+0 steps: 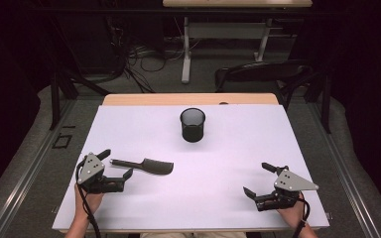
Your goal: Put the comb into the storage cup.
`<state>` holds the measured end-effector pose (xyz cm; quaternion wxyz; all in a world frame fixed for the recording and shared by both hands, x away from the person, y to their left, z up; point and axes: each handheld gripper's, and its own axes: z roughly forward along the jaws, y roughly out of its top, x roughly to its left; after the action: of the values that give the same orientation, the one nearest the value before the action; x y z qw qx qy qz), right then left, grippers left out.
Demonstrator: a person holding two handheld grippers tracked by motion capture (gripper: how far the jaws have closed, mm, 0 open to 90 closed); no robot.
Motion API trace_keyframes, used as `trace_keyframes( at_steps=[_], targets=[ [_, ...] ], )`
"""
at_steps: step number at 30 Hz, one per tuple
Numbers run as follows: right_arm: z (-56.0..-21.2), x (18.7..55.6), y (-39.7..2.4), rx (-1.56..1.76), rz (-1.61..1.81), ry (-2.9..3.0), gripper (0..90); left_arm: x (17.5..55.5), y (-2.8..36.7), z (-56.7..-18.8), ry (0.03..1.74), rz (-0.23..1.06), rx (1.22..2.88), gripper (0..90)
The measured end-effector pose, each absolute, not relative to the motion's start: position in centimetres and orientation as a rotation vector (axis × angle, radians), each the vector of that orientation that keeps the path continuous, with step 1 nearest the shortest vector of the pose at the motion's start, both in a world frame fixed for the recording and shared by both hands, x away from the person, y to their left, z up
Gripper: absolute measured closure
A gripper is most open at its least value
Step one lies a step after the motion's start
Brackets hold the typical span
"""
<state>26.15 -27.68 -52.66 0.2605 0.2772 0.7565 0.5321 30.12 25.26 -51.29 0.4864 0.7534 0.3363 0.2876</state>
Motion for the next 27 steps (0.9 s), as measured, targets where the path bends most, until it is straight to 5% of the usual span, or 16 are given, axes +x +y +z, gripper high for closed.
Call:
trace_keyframes(
  at_steps=[27],
  targets=[
    [-52.6,26.0,-27.5,0.739,1.429,2.059,0.0,35.2,26.1,-51.3,0.893,0.738,1.849,0.1]
  ],
)
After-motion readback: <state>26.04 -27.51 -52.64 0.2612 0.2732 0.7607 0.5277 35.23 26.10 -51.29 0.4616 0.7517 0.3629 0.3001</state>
